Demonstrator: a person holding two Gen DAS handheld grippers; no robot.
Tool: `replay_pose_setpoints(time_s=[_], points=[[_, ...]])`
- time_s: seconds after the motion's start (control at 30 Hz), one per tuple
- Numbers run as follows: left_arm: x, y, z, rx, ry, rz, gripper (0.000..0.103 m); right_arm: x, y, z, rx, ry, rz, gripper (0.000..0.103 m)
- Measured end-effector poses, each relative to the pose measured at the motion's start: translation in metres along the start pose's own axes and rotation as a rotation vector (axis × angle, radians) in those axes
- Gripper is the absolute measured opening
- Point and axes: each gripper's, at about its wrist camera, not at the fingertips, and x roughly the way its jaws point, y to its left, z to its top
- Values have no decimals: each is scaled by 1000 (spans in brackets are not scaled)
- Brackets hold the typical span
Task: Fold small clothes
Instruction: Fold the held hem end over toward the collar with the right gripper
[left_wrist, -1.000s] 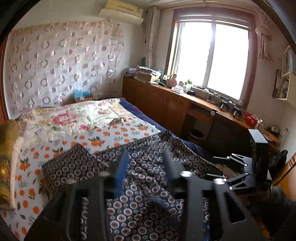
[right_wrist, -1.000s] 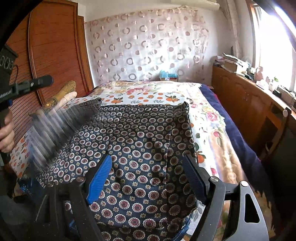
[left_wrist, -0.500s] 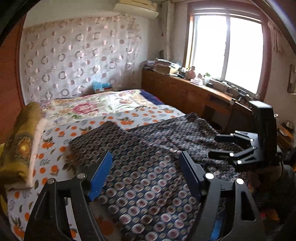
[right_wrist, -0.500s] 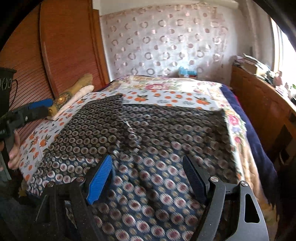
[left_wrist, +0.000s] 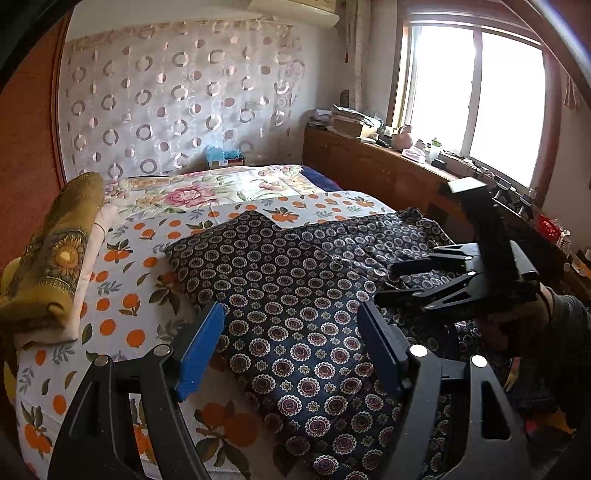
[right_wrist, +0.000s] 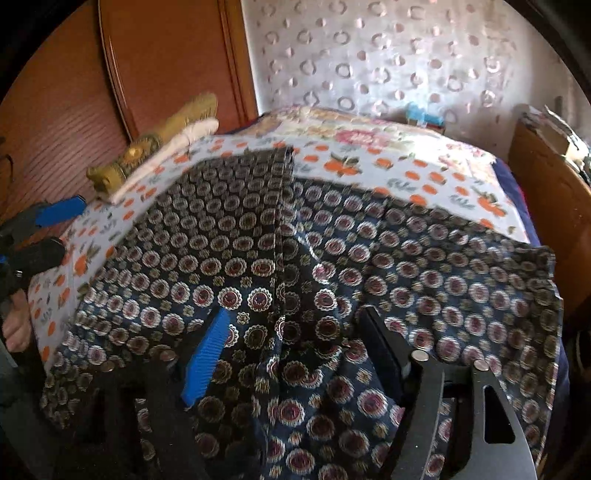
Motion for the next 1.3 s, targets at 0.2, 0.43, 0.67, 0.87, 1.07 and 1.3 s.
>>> replay_pose_setpoints(time_s=[0.2, 0.43, 0.67, 0.87, 1.07, 1.3], points=[[1, 0, -2, -5, 4, -3, 75, 9, 6, 2, -41, 8, -13, 50], [-2, -2, -3, -2, -1, -4, 75, -4, 18, -5, -80, -49, -3, 4], [-2, -2, -3, -9, -5, -9, 75, -49, 17, -15, -47, -189, -48, 4], [-3, -6, -4, 0, -1, -18, 75, -66, 5, -37, -14, -190, -107, 4], [0, -14, -4, 11, 9, -31, 75, -77, -10, -71, 63, -168, -180, 4], [4, -26, -2, 32, 18, -49, 75, -103, -21, -91, 126, -165, -233, 4]])
